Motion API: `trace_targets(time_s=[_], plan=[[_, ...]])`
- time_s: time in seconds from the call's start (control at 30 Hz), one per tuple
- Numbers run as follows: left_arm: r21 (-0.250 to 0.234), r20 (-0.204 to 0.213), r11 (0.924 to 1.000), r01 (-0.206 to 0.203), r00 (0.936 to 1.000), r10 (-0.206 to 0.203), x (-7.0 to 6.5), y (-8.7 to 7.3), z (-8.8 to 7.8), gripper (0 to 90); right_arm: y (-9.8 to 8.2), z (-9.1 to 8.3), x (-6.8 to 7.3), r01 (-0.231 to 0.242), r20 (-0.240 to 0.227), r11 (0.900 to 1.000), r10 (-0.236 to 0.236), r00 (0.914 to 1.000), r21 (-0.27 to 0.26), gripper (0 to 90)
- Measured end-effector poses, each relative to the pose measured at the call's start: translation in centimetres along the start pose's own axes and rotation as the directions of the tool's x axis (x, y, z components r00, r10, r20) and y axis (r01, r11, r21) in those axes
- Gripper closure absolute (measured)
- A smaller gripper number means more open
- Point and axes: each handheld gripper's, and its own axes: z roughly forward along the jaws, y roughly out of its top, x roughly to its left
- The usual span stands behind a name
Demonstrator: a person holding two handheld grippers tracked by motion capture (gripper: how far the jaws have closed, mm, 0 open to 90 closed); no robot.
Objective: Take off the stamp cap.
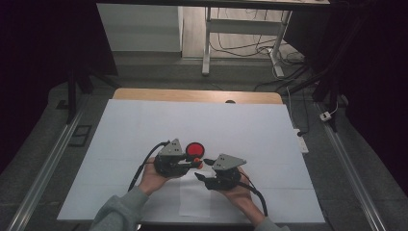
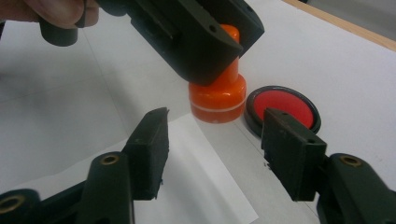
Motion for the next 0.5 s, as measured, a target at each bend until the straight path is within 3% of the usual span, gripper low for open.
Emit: trace_targets(time_s=[0.5], plan=[[0.002,0.001,1.0,-0.002,1.0,0.002,-0.04,-0.03,0.06,72.4,0.32,0.41,0.18,-0.005,0.008,1.0,0.005,1.0,0.004,52.3]])
